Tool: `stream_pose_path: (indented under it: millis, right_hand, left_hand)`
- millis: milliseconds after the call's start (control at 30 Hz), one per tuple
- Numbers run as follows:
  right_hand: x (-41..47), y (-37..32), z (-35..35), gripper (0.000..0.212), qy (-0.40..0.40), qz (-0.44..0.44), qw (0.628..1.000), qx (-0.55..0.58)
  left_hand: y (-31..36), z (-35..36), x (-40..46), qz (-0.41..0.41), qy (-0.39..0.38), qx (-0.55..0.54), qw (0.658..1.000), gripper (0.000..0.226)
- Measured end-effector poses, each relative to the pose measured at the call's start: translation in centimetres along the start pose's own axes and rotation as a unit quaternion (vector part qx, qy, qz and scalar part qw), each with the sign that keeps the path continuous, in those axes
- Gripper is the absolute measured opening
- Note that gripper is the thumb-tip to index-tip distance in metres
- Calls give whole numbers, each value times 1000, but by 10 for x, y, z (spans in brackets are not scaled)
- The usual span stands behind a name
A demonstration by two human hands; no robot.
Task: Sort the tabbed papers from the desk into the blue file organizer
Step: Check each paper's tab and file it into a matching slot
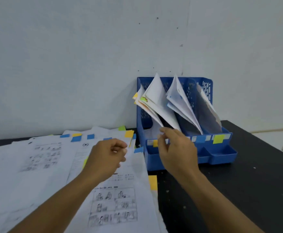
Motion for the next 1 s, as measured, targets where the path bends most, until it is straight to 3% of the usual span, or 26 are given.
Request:
stream_pose_path:
  millis: [67,200,500,733,1000]
  right_hand:
    - [-21,-15,18,14,-38,-1,999,12]
    - [-55,-25,44,24,-170,32,985,-26]
    - [-80,-24,51,60,-342,106,918,-171]
    - [-83,-23,51,64,-352,133,912,-165]
    - [-78,-12,51,13,-298,230,926,-22]
  left_hand:
    - [-28,-24,-13,-11,18,74,997,15]
    - [-70,-55,-40,-2,34,200,979,19]
    - [-104,-70,-69,40,97,267,958,29]
    - [-105,-66,-77,52,115,265,956,35]
    - [-105,-69,-77,30,114,234,965,49]
Point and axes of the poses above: each hand's wrist, its own x-axis towards the middle knuckle, its own z-axis out of the palm, y = z × x, the point moved 4 cm from there along x, towards the middle knuckle, and after that the axes turned 3 degrees about -z, right-handed, at the moved point
